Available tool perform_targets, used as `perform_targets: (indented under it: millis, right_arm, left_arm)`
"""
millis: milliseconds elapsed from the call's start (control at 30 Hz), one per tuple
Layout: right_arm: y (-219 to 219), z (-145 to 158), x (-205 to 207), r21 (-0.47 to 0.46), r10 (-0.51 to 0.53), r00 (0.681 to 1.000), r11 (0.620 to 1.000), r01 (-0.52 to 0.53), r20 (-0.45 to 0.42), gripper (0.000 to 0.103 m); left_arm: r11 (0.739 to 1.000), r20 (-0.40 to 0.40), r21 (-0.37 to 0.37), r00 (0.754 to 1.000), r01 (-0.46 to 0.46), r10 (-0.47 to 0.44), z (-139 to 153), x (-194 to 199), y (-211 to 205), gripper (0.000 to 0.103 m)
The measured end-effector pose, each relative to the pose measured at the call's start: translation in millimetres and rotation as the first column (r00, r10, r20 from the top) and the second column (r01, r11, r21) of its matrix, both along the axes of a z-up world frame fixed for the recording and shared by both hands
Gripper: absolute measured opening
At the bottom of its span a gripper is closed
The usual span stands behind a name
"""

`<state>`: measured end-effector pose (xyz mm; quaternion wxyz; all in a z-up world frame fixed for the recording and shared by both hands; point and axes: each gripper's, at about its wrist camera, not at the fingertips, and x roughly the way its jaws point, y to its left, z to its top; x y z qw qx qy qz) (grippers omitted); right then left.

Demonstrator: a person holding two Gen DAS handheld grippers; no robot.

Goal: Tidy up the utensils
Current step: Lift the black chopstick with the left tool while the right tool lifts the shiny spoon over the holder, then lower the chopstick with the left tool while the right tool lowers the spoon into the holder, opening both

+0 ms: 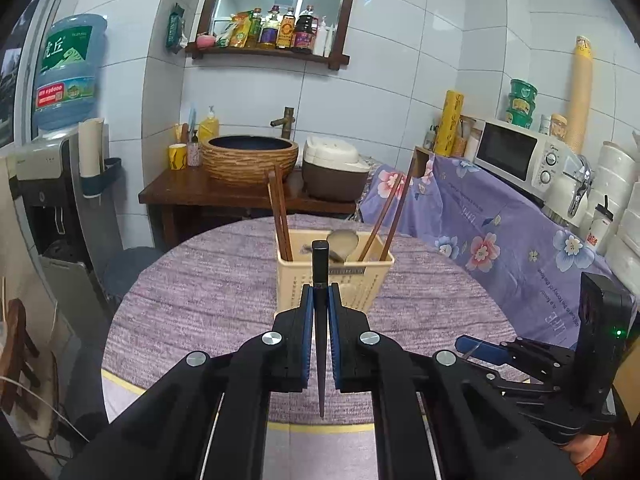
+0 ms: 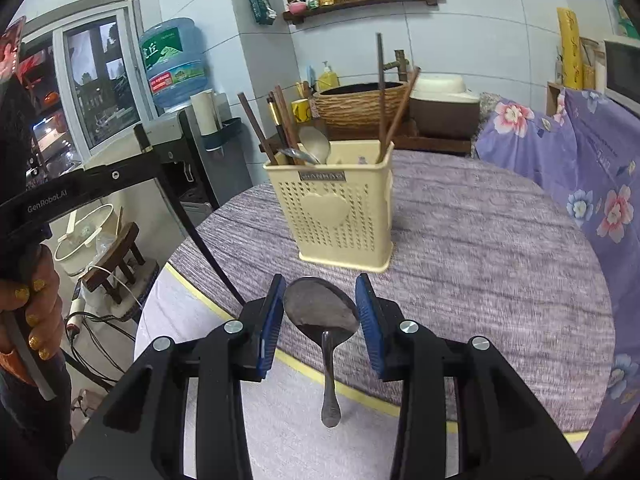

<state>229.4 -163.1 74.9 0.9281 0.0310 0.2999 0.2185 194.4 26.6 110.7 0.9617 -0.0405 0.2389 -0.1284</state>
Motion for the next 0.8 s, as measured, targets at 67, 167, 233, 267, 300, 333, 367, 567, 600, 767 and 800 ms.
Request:
perform_targets:
  millis: [67, 167, 233, 267, 300, 333, 367, 567, 600, 767, 800]
  right_arm:
    - [5, 14, 7, -0.001, 0.011, 0.999, 1.0, -0.011, 0.035, 0.037]
    - [14, 52, 25, -0.009, 0.013, 0.991, 1.0, -0.012, 0.136, 0.037]
    - [21, 77, 36, -0.006, 0.006, 0.98, 1.0, -0.005, 0.197, 0.037]
    - [25, 91, 43, -0.007, -0.001, 0.971, 1.0, 0.002, 0.239, 0.037]
    - [27, 101, 48, -0.013, -0.006, 0.964, 1.0, 0.009, 0.267, 0.037]
    - [32, 114, 56, -0.025, -0.013, 0.952, 0.999, 0.021, 0.306, 0.037]
    - [36, 120, 60, -0.032, -0.017, 0.944, 0.999, 0.03, 0.329, 0.037]
    - [54, 130, 106, -0.069, -0.051, 0.92, 0.994, 0.084, 0.389, 0.037]
    - [56, 124, 108, -0.076, -0.055, 0.918, 0.993, 0.092, 0.392, 0.037]
    - [61, 87, 117, -0.104, -0.068, 0.926, 0.988, 0.115, 0.371, 0.037]
    - [60, 79, 117, -0.095, -0.073, 0.931, 0.989, 0.114, 0.359, 0.037]
  left_arm:
    - [1.0, 0.026, -0.001, 1.0, -0.002, 0.002, 16, 5, 0, 0.009]
    - [1.0, 0.073, -0.015, 0.997, -0.002, 0.004, 50, 16, 1, 0.009]
    - [1.0, 0.12, -0.02, 0.993, -0.017, 0.019, 77, 25, 1, 0.009]
    - [0.999, 0.142, -0.022, 0.989, -0.026, 0.029, 90, 30, 2, 0.008]
    - [0.999, 0.163, -0.025, 0.986, -0.038, 0.042, 101, 35, 2, 0.009]
    - [0.998, 0.185, -0.028, 0.981, -0.052, 0.057, 114, 43, 1, 0.008]
    - [0.998, 0.204, -0.025, 0.977, -0.064, 0.068, 123, 49, 0, 0.009]
    - [0.992, 0.224, 0.012, 0.967, -0.126, 0.12, 133, 96, -19, 0.009]
    - [0.991, 0.216, 0.017, 0.969, -0.129, 0.123, 126, 101, -22, 0.009]
    - [0.992, 0.165, 0.041, 0.98, -0.119, 0.11, 82, 115, -30, 0.009]
    - [0.992, 0.153, 0.053, 0.982, -0.118, 0.108, 74, 116, -31, 0.009]
